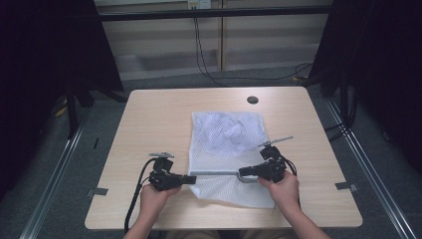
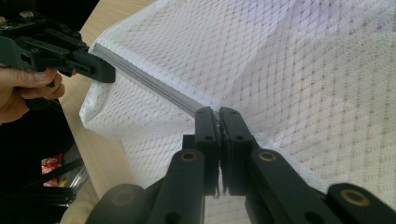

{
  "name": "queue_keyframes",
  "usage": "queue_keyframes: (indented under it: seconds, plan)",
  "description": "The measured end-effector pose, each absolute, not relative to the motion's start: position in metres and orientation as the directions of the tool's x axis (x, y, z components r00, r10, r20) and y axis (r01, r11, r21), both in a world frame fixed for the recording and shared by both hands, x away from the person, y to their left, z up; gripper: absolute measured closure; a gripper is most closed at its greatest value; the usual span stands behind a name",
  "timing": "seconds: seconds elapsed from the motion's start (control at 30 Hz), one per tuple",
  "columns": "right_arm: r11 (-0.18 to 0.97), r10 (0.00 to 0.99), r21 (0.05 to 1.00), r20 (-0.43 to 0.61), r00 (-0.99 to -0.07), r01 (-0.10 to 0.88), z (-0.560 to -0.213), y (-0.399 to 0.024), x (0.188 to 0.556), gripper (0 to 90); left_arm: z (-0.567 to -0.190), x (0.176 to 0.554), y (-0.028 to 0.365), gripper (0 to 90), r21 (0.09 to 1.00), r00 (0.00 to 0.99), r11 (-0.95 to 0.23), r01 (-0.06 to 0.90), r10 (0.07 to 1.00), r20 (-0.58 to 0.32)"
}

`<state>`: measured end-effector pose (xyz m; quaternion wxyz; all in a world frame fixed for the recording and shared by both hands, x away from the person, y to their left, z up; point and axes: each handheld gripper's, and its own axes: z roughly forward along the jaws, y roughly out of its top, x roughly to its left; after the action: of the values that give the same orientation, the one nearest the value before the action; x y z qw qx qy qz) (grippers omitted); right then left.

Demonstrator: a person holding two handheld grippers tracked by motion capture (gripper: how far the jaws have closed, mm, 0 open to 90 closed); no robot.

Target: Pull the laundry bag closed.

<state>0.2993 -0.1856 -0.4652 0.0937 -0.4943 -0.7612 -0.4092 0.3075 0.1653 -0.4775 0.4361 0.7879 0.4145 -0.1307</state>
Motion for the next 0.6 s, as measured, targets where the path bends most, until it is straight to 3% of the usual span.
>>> queue_keyframes:
  seconds: [0.6]
  plan:
    - [0.183,0.675,0.527,0.547,-0.496,0.830,-0.4653,-0.1887,0.2975,86.9,-0.4767,0.3074,0.1654,88.3,0.577,0.617,-0.271,0.771,0.542,-0.570]
